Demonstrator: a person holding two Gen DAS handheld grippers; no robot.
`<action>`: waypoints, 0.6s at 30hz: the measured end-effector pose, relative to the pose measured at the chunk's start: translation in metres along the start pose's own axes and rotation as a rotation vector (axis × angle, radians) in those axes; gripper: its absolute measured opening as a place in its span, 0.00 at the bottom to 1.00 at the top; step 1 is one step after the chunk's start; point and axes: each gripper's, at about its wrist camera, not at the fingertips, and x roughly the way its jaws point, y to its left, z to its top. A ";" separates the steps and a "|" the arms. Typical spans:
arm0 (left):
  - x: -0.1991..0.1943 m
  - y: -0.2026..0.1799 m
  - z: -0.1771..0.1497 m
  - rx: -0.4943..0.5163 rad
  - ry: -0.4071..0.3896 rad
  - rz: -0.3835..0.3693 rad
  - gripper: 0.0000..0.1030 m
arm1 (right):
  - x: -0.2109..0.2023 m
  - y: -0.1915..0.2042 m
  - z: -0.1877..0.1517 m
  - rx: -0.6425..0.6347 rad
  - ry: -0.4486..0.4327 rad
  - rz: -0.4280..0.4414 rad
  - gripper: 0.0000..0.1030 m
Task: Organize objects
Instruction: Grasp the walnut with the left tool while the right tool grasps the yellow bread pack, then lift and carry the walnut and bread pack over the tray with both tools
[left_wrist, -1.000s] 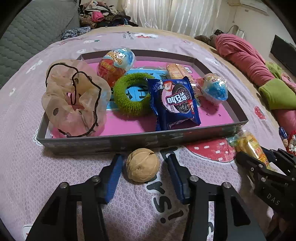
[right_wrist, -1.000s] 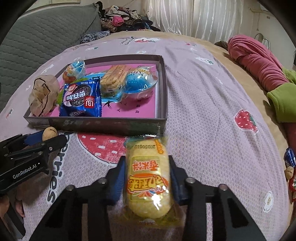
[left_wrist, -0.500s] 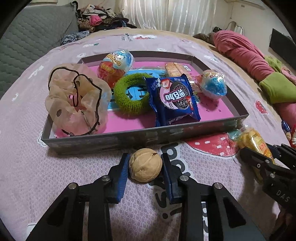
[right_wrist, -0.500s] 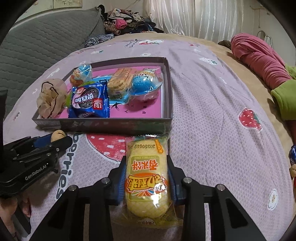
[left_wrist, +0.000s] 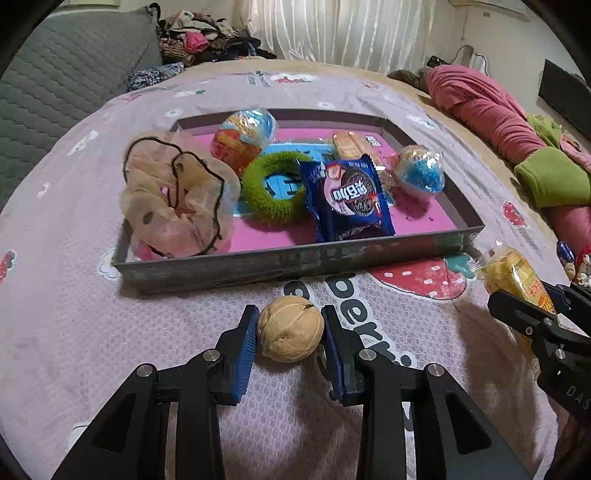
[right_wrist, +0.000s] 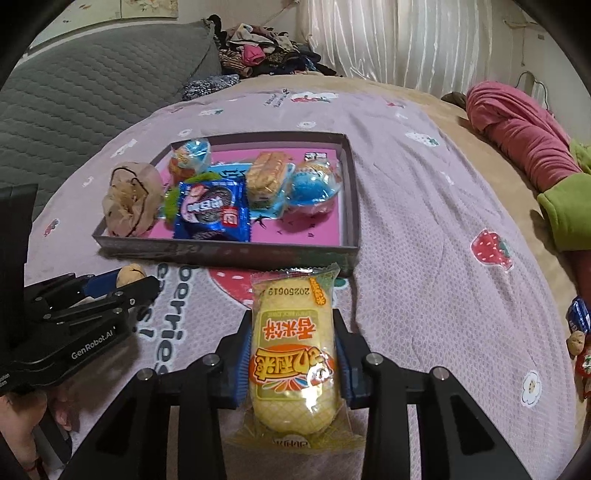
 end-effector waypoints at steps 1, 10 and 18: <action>-0.002 0.001 0.000 0.000 0.001 0.000 0.34 | -0.002 0.001 0.001 -0.002 -0.001 -0.001 0.37; -0.036 0.008 0.009 -0.002 -0.035 0.010 0.34 | -0.028 0.014 0.013 -0.020 -0.041 -0.007 0.37; -0.067 0.014 0.016 -0.008 -0.071 0.022 0.34 | -0.056 0.031 0.026 -0.042 -0.086 -0.004 0.37</action>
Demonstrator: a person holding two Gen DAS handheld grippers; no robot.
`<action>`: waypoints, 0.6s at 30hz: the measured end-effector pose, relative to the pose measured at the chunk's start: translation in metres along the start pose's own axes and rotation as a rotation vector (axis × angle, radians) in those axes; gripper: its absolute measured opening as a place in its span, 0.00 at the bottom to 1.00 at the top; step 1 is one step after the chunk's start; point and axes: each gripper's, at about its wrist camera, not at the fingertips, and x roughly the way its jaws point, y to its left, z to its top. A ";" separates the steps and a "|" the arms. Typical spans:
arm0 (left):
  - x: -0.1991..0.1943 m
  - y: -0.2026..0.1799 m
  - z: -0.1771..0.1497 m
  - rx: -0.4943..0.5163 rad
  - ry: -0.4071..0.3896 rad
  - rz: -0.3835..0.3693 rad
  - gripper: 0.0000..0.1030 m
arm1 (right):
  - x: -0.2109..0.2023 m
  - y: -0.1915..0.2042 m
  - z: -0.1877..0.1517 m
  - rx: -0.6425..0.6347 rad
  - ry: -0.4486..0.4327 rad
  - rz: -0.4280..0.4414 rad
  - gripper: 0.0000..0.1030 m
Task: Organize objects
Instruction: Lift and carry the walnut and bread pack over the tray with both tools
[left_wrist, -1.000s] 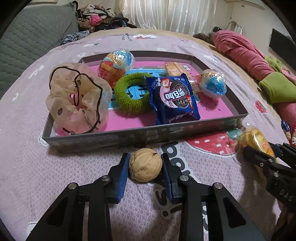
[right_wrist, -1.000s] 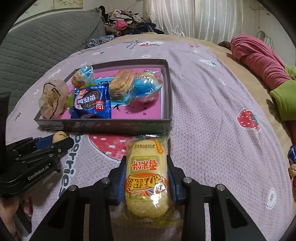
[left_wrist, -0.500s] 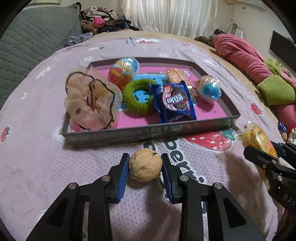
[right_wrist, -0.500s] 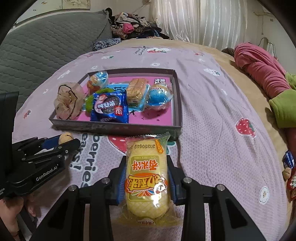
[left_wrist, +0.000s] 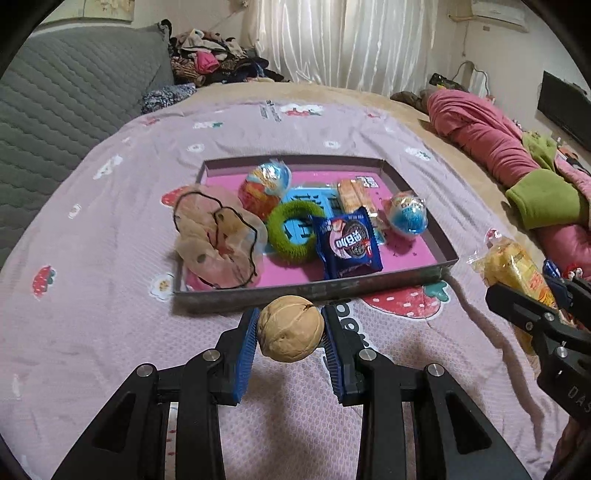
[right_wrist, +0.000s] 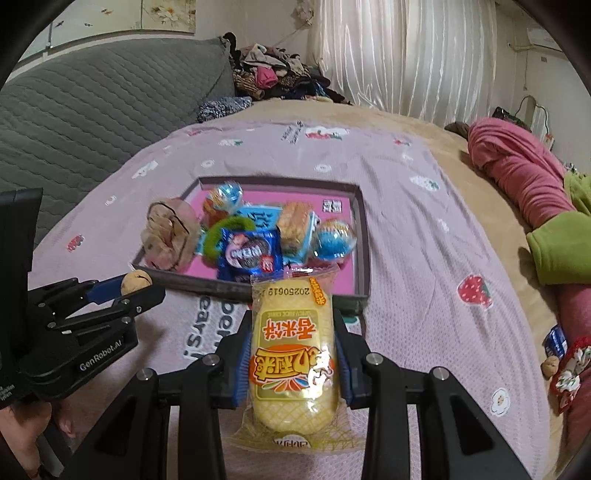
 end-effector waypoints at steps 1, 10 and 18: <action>-0.004 0.000 0.001 -0.002 -0.003 0.000 0.34 | -0.004 0.002 0.002 -0.004 -0.008 0.000 0.37; -0.039 0.003 0.006 -0.001 -0.040 0.014 0.34 | -0.030 0.014 0.013 -0.014 -0.046 0.001 0.37; -0.068 0.006 0.014 0.004 -0.079 0.024 0.34 | -0.053 0.026 0.025 -0.036 -0.083 0.005 0.37</action>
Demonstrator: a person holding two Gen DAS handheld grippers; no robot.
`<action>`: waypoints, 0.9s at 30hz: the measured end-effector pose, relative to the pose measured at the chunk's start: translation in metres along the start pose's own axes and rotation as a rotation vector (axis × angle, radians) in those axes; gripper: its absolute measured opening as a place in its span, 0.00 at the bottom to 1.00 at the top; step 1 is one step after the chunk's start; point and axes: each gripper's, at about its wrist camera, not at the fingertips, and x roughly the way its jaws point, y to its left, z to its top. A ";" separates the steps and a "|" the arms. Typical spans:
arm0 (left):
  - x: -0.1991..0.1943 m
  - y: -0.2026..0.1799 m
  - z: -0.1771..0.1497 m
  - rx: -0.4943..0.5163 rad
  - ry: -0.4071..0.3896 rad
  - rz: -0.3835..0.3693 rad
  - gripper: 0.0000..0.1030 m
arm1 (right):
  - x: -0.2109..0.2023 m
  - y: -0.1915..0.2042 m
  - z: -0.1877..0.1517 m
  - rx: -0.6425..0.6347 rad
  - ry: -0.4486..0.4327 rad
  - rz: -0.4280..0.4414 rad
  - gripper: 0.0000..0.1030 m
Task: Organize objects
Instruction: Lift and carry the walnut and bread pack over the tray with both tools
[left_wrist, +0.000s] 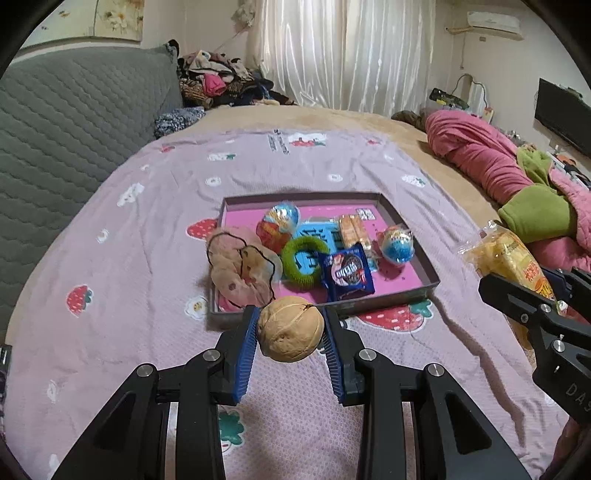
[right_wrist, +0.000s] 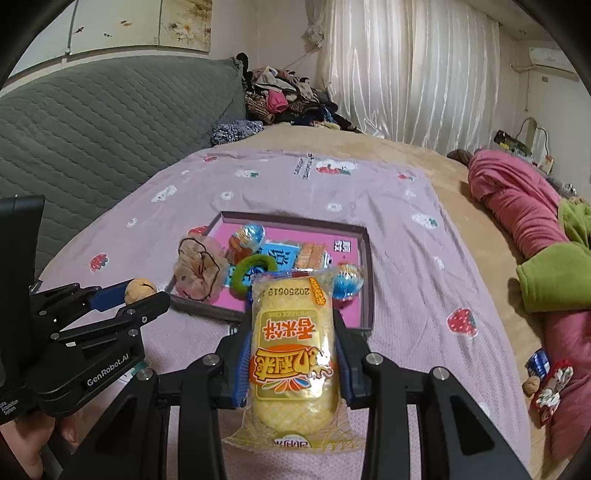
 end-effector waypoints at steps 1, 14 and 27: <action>-0.002 0.001 0.002 0.000 -0.004 0.001 0.34 | -0.003 0.001 0.002 0.001 -0.008 0.001 0.37; -0.030 0.015 0.027 -0.011 -0.059 0.016 0.34 | -0.019 0.013 0.032 -0.024 -0.061 -0.007 0.37; 0.000 0.029 0.065 -0.011 -0.077 0.032 0.34 | 0.004 0.017 0.069 -0.028 -0.099 0.006 0.37</action>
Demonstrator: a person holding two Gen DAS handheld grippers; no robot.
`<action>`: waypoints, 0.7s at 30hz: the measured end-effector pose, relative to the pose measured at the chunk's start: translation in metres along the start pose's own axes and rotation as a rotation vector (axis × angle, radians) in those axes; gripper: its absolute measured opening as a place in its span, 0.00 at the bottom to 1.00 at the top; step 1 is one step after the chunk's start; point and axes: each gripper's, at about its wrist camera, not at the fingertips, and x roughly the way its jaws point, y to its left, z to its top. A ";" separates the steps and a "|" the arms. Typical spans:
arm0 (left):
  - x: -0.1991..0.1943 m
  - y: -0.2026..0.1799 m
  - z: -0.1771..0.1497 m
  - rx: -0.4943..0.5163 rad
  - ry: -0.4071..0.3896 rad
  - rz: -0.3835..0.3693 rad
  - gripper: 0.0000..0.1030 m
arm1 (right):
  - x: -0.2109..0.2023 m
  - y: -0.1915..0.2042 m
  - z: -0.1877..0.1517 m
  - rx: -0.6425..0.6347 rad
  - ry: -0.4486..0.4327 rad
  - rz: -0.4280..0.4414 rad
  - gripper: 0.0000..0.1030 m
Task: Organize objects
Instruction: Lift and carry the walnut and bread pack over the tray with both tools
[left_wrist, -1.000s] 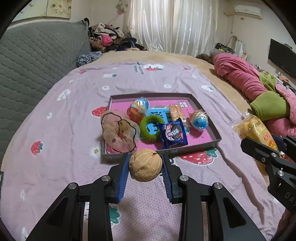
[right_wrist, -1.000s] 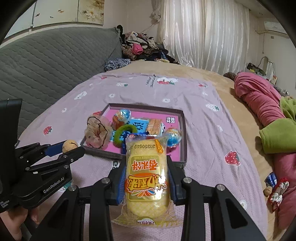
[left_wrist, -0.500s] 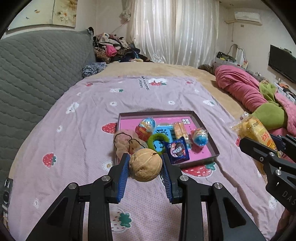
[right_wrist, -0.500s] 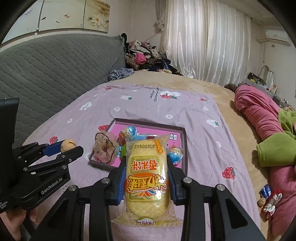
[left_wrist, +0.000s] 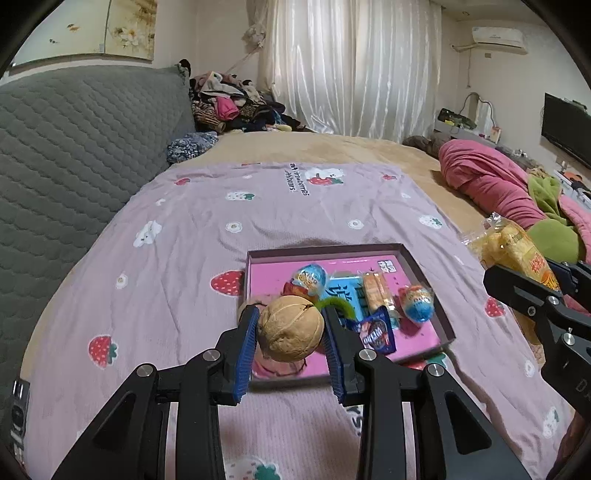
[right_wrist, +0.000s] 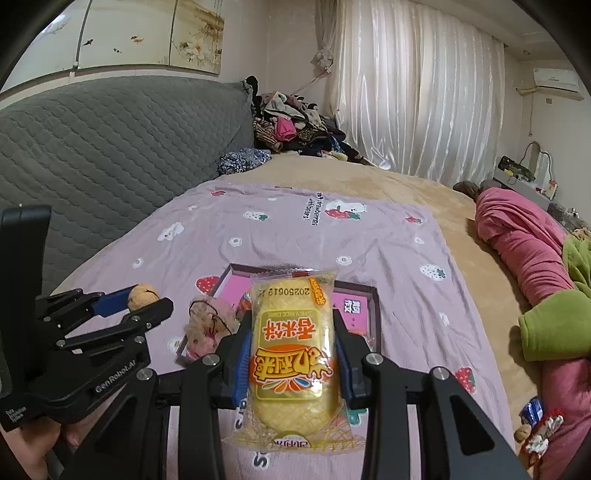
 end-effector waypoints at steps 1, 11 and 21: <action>0.004 -0.001 0.001 0.000 0.002 0.000 0.34 | 0.005 0.000 0.002 0.000 0.002 0.001 0.37; 0.067 0.003 0.000 -0.018 0.041 -0.014 0.34 | 0.060 -0.008 0.000 0.021 0.026 0.021 0.37; 0.128 0.002 -0.022 -0.007 0.089 -0.008 0.34 | 0.118 -0.008 -0.027 0.020 0.095 0.031 0.37</action>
